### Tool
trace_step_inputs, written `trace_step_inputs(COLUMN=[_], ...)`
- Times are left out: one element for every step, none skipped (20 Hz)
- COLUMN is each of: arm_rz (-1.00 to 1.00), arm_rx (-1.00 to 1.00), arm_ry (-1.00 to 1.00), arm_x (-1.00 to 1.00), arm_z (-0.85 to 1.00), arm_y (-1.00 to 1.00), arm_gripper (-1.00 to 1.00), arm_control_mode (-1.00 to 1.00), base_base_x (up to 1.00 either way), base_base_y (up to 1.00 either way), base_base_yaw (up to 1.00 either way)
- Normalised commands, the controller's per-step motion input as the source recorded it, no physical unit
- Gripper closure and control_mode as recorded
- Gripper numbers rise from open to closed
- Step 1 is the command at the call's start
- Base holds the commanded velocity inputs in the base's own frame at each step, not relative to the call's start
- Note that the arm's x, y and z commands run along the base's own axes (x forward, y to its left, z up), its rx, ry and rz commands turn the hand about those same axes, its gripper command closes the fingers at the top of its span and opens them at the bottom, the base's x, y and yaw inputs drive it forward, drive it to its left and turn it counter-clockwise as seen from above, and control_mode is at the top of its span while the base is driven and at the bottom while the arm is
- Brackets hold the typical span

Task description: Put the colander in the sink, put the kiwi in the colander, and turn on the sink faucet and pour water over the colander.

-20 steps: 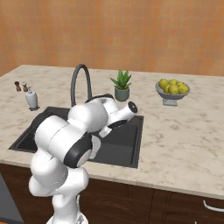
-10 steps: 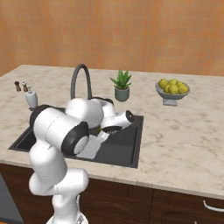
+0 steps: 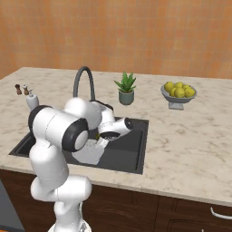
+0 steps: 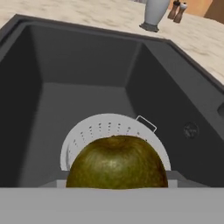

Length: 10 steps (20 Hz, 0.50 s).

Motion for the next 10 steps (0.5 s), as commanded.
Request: trace_step_inputs(arm_rz=[0.0, 0.0, 0.0, 0.0, 0.02, 0.03, 0.03, 0.03, 0.03, 0.03], arm_rx=[0.0, 0.0, 0.01, 0.0, 0.02, 0.03, 0.03, 0.02, 0.02, 0.01], arm_ry=[0.0, 0.0, 0.0, 0.0, 0.0, 0.0, 0.0, 0.0, 0.0, 0.0], arm_x=[0.19, 0.17, 0.11, 0.09, 0.0, 0.0, 0.0, 0.0, 0.0, 0.0], arm_z=[-0.14, -0.18, -0.21, -0.26, -0.32, -0.41, -0.47, -0.49, -0.49, -0.52], arm_y=[0.22, 0.21, 0.18, 0.18, 0.1, 0.06, 0.06, 0.09, 0.13, 0.16], arm_gripper=[1.0, 1.0, 1.0, 1.0, 1.0, 1.0, 1.0, 1.0, 1.0, 1.0], arm_control_mode=[-1.0, -1.0, -1.0, -1.0, -1.0, -1.0, -1.0, -1.0, -1.0, -1.0], base_base_x=[0.0, 0.0, 0.0, 0.0, 0.0, 0.0, 0.0, 0.0, 0.0, 0.0], base_base_y=[0.0, 0.0, 0.0, 0.0, 0.0, 0.0, 0.0, 0.0, 0.0, 0.0], base_base_yaw=[0.0, 0.0, 0.0, 0.0, 0.0, 0.0, 0.0, 0.0, 0.0, 0.0])
